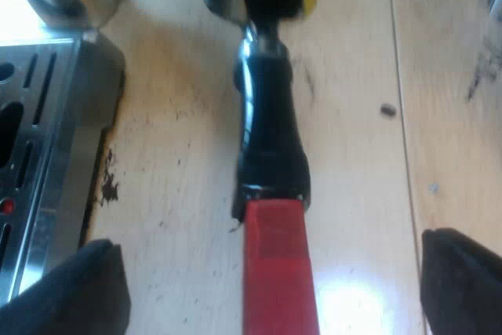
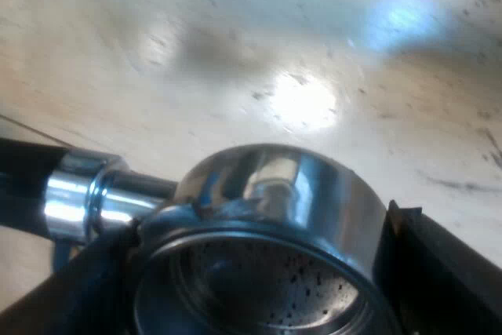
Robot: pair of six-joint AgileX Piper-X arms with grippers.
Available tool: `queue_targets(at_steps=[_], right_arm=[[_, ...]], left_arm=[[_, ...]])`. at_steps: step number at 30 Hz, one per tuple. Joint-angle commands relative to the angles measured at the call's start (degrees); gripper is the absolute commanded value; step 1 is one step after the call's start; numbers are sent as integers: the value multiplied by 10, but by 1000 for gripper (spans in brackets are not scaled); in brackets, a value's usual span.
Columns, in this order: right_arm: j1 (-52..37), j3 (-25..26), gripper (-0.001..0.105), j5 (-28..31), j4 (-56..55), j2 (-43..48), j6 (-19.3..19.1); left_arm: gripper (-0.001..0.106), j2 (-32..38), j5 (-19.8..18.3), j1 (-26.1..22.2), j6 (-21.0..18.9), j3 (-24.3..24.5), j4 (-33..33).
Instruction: Put the handle in the coffee machine
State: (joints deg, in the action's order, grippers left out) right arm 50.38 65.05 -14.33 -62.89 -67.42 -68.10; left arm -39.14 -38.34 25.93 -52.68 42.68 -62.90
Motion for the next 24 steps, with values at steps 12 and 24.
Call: queue_targets(at_steps=[12, 24], right_arm=[[-2, 17, 0, -52, 9, 5, 19], [-2, 17, 0, -63, 9, 5, 19]], left_arm=[[77, -61, 55, 57, 6, -29, 90], [77, -70, 63, 57, 0, -62, 141]])
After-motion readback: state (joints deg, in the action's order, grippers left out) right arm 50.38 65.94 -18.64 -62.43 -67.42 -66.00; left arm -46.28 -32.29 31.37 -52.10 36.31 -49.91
